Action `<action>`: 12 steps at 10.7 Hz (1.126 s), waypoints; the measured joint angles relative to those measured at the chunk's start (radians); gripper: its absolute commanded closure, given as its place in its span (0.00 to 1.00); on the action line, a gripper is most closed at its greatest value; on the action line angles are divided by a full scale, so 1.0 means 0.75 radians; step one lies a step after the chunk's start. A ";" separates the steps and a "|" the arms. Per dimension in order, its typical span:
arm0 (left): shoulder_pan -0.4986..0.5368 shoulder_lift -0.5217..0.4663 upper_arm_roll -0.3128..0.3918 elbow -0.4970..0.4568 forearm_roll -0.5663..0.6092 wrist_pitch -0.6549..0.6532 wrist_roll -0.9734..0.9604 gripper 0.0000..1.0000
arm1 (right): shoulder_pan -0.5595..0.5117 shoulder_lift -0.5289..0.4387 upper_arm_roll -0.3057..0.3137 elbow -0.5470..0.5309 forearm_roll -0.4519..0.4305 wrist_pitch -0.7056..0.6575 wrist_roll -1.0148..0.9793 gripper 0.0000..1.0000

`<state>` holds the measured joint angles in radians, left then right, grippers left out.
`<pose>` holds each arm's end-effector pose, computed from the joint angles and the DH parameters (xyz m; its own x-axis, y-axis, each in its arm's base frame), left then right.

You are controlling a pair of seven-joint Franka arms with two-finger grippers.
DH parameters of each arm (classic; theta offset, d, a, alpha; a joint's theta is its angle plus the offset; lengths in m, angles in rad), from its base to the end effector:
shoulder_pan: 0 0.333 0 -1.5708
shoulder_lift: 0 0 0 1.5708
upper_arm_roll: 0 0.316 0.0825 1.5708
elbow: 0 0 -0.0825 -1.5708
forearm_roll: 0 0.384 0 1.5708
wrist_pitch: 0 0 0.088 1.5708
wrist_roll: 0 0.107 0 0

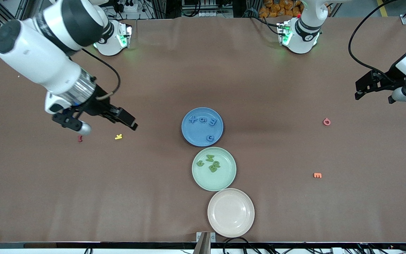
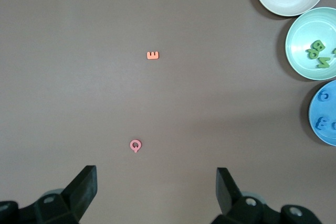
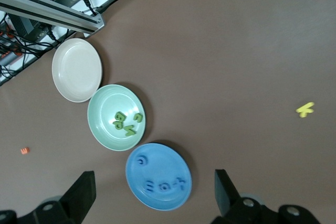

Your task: Sort letters by color into matching plates

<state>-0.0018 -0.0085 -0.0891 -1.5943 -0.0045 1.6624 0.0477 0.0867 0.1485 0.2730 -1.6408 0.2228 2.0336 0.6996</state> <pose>0.5586 -0.0516 0.6264 0.9875 -0.1375 0.0766 -0.1379 -0.9904 0.0001 0.5904 0.2241 0.5532 0.9109 -0.4124 0.0137 -0.3829 -0.8572 -0.3444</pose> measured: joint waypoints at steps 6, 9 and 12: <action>0.000 0.000 0.000 0.000 0.000 0.000 0.000 0.00 | -0.054 -0.171 -0.245 -0.004 -0.001 -0.334 -0.573 0.00; 0.000 0.000 0.001 0.000 0.000 0.000 0.000 0.00 | -0.055 -0.187 -0.309 -0.004 -0.140 -0.393 -0.792 0.00; 0.000 0.000 0.001 0.001 0.000 0.000 0.000 0.00 | -0.047 -0.192 -0.331 -0.003 -0.227 -0.459 -0.882 0.00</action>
<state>-0.0020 -0.0085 -0.0886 -1.5940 -0.0046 1.6624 0.0477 0.0515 0.0043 0.0248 -1.6432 0.0524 1.6891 0.0385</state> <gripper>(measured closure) 0.000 0.000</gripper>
